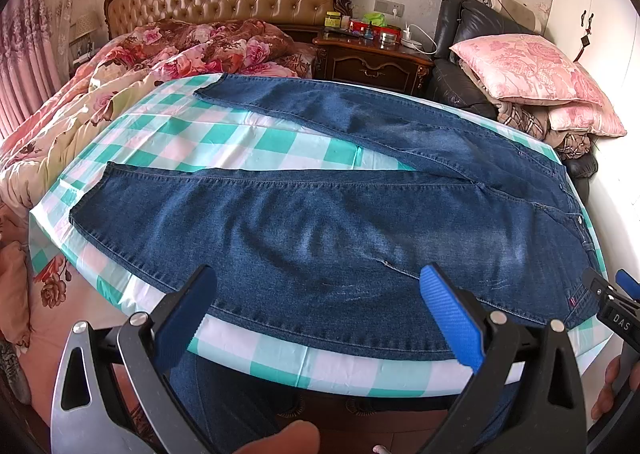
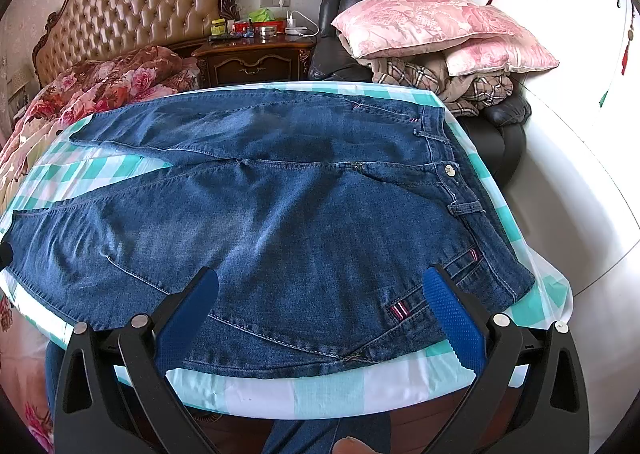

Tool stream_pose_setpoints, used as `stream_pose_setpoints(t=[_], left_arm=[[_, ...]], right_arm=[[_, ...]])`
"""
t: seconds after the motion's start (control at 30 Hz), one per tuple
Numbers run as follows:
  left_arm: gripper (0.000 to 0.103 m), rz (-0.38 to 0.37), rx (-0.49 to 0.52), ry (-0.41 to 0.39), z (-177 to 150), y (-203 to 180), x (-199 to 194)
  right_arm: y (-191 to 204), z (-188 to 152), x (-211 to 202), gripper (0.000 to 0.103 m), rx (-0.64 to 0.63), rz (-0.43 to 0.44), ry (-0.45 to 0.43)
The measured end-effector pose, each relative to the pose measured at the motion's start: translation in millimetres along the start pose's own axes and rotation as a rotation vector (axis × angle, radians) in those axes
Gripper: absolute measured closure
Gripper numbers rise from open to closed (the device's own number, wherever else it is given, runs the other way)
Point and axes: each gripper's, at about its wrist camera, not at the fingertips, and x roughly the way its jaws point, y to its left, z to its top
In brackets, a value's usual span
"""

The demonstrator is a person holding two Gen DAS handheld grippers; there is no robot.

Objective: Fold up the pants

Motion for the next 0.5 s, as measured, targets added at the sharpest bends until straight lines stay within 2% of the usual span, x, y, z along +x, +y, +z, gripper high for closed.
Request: stream_pose_setpoints(t=[0.2,0.3,0.4,0.5], left_arm=[[0.001,0.000,0.001,0.001,-0.1,0.2,0.0],[0.001,-0.002,0.003,0.006,-1.2,0.7,1.2],[0.001,-0.010,-0.001,0.016,-2.4,4.2,6.4],[0.001,-0.009,-0.007,0.022,-0.7,9.7,10.6]], right_arm=[[-0.6,-1.0,1.3,0.004,0.002,0.005,0.007],[-8.2,2.9,6.2,0.004,0.017,0.045,0.030],[-48.7,29.5,24.2,0.004,0.137,0.213,0.086],[-105.8,81.4,59.3,0.004,0.191,0.238,0.099]])
